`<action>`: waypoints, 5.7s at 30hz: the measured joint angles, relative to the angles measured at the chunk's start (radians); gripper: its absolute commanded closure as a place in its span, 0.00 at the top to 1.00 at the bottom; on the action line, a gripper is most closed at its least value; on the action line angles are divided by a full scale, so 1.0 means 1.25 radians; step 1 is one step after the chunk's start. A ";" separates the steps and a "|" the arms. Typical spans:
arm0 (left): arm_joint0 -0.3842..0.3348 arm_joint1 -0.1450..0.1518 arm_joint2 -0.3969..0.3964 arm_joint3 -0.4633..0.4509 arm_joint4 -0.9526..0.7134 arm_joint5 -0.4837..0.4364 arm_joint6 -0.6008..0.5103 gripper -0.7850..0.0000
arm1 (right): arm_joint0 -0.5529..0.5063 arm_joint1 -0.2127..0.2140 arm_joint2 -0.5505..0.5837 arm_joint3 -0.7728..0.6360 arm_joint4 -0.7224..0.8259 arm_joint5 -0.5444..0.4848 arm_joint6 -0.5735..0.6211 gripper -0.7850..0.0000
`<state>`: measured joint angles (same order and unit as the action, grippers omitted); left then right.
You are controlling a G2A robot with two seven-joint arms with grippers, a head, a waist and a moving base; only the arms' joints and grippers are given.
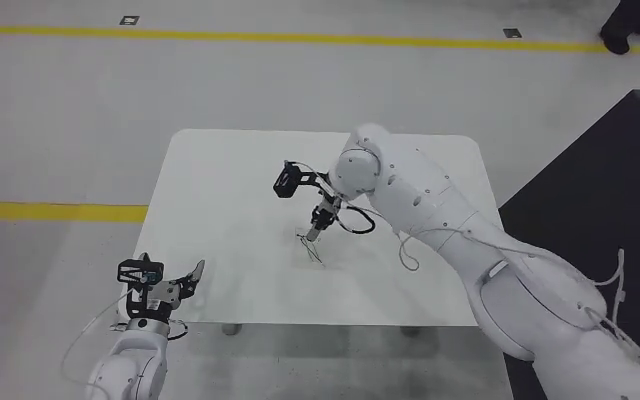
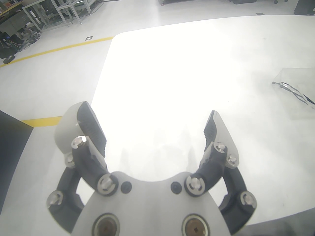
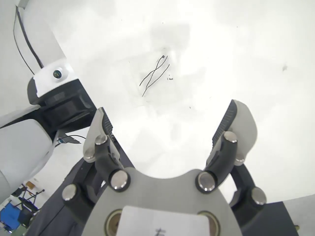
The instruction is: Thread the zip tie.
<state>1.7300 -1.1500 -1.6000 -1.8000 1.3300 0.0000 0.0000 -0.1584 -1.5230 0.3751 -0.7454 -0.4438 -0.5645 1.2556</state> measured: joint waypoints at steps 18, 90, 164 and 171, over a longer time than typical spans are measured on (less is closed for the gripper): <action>0.000 0.000 0.000 0.000 0.000 0.000 0.000 1.00 | 0.038 -0.139 -0.141 0.317 0.020 -0.169 -0.172 0.38; 0.000 0.000 0.000 0.000 0.000 0.000 0.000 1.00 | -0.055 0.015 -0.002 0.087 0.217 0.306 0.095 1.00; 0.000 0.000 0.000 0.000 0.000 0.000 0.000 1.00 | -0.012 -0.091 -0.030 0.302 0.074 0.644 0.217 0.00; 0.000 0.000 0.000 0.000 0.000 0.000 0.000 1.00 | -0.023 -0.074 0.004 0.328 0.100 0.627 0.132 0.00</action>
<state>1.7300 -1.1500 -1.6000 -1.8000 1.3300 0.0000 0.0000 -0.1876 -1.6155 0.3801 -0.3357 -0.3184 0.2197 1.4208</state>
